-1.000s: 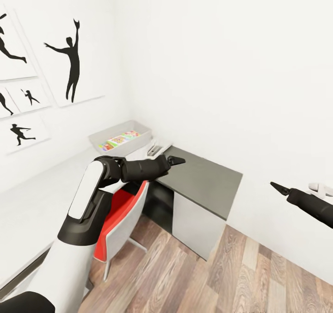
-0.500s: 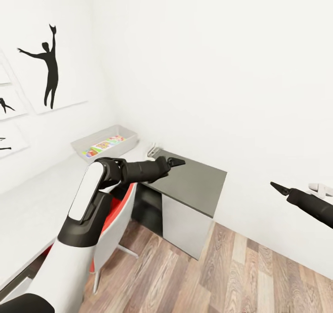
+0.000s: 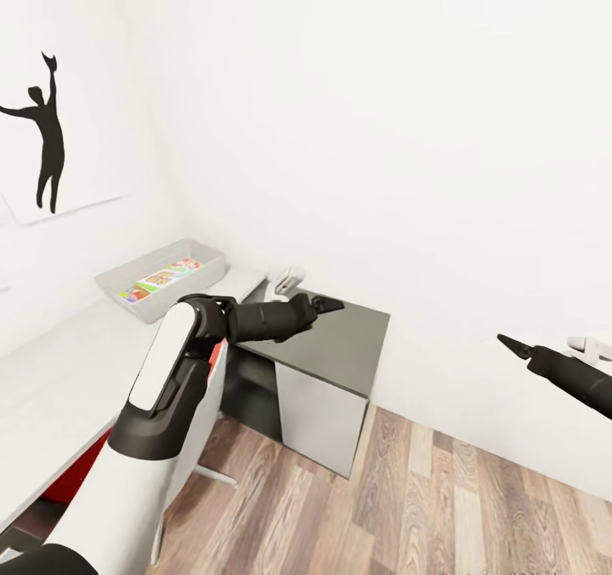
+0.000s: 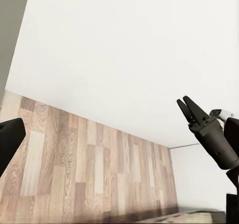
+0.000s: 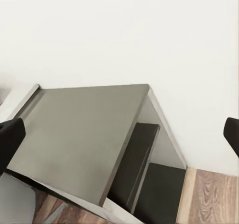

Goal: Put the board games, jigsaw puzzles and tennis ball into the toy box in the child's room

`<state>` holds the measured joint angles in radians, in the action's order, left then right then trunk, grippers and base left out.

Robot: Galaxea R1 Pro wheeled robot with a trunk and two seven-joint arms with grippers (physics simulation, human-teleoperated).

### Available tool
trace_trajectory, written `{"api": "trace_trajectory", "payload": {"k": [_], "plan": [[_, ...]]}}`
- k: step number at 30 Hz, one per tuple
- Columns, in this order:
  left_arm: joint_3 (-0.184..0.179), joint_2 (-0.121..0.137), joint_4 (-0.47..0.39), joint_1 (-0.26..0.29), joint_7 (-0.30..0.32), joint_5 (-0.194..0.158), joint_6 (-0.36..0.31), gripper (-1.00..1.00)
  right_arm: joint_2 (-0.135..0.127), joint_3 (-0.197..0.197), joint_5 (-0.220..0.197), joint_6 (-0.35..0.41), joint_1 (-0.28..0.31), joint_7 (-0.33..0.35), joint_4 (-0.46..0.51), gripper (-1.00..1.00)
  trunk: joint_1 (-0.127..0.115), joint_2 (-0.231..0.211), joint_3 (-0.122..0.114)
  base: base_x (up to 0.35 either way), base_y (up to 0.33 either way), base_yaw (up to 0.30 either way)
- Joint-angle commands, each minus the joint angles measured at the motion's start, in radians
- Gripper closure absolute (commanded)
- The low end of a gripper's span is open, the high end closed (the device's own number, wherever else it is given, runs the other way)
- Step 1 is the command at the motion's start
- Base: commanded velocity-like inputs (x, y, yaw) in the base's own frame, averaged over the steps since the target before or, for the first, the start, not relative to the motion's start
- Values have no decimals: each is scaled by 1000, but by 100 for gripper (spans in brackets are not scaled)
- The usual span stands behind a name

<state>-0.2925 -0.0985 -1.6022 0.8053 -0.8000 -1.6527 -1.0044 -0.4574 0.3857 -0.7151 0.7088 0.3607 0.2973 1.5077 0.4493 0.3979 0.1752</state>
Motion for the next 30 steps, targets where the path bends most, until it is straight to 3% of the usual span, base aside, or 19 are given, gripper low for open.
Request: {"api": "trace_trajectory", "payload": {"k": [1, 10, 14, 24, 30], "plan": [[-7, 0, -1, 0, -11, -6, -2, -100, -1, 2, 0, 6, 1, 4, 0, -100, 1, 2, 1, 0, 0, -210], [-56, -1, -1, -6, -10, 60, 2, -100, 1, -2, 0, 6, 1, 4, -1, -100, 1, 2, -12, -70, 0, -210], [-73, 0, -3, -39, -8, 81, 18, -100, 6, -14, 1, 6, -2, 3, -9, -100, 1, 2, -17, -232, 0, -204], [-79, 7, -5, -99, 9, 95, 32, -100, 5, -58, 4, 1, -17, 2, -38, -100, 1, 2, -31, -238, 0, -158], [-82, 10, -5, -118, 19, 99, 35, -100, 3, -70, 41, -2, -21, 3, -58, -100, 1, 2, -40, -77, 0, -129]]}}
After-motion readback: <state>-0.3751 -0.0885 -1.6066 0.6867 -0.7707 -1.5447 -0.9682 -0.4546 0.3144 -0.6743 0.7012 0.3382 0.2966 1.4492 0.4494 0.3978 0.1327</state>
